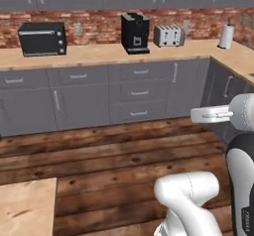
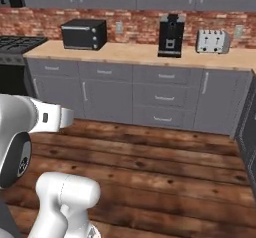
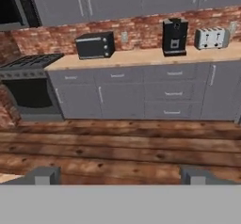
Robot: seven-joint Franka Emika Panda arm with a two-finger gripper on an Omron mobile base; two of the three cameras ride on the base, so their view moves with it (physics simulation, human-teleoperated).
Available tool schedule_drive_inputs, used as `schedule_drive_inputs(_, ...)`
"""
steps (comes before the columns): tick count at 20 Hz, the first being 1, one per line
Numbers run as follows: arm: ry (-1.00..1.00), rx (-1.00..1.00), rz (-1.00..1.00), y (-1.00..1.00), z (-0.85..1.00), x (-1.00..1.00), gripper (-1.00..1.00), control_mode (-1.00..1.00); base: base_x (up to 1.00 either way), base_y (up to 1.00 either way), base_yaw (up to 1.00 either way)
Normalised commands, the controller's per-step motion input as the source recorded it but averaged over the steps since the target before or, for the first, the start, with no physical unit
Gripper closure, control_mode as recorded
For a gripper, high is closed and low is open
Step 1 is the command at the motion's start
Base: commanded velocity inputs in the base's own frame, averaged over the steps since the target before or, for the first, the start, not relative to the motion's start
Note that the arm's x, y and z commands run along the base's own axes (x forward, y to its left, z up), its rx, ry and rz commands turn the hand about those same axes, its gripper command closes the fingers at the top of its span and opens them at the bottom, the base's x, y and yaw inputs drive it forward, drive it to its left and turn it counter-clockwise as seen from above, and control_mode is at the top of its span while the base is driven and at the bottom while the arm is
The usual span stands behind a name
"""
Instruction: Retrieve the kiwi and pear from the fridge and place them into the bowl on the dining table.
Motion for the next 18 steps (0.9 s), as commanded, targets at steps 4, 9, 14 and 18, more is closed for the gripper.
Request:
schedule_drive_inputs(4, 0.00, 0.00, 0.00, 0.00, 0.00, 0.00, -1.00, 1.00, 1.00, 0.00, 0.34)
schedule_drive_inputs(9, 0.00, 0.00, 0.00, 0.00, 0.00, 0.00, -1.00, 1.00, 1.00, 0.00, 0.48)
schedule_drive_inputs(14, 0.00, 0.00, 0.00, 0.00, 0.00, 0.00, -1.00, 1.00, 1.00, 0.06, 0.57)
schedule_drive_inputs(18, 0.00, 0.00, 0.00, 0.00, 0.00, 0.00, -1.00, 1.00, 1.00, 0.03, 0.58)
